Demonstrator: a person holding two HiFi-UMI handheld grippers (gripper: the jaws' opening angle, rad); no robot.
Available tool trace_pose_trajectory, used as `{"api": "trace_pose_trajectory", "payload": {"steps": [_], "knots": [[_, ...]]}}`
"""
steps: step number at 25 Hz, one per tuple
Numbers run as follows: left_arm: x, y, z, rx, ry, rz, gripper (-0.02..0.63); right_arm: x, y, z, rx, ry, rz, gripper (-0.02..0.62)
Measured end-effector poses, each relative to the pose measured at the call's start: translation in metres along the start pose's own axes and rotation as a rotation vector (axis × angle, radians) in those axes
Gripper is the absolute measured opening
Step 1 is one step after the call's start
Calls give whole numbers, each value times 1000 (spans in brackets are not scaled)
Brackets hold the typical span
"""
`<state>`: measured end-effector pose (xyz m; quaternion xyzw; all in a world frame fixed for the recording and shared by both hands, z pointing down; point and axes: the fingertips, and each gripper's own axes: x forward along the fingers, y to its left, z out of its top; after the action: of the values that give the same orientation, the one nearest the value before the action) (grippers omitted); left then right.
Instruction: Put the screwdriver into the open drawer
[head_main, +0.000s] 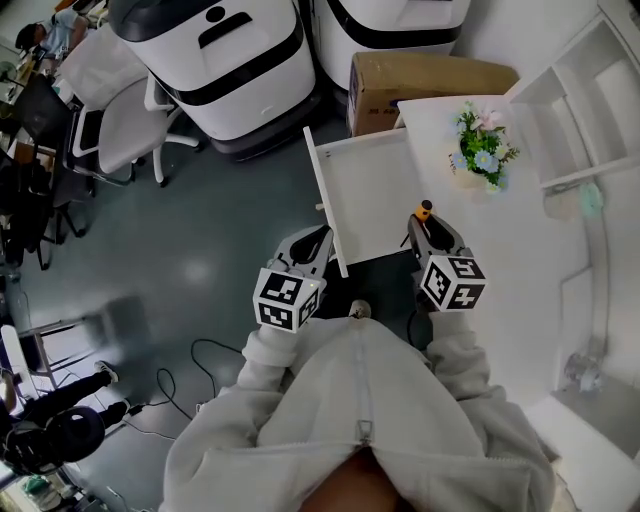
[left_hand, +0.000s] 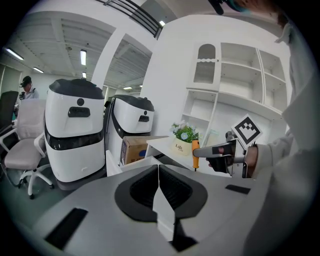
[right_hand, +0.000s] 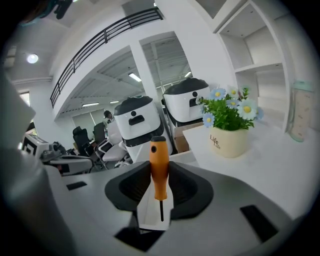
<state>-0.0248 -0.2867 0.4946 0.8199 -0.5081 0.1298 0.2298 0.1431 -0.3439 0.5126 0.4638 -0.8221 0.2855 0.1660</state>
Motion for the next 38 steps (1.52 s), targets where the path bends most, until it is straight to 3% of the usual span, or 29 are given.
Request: {"api": "trace_pose_trajectory", "payload": {"steps": [19,28,38], "knots": [[42,71,-5,-29,71,-17,17,141,-20,-52,-135,309,-35,124],[63,76,-6,-21,62,-51,17,182,-36,-86,-158,430,-42,126],[59,86,-17,-58,82,-15,17,220,-44,-116,-198,538,-60,124]]}}
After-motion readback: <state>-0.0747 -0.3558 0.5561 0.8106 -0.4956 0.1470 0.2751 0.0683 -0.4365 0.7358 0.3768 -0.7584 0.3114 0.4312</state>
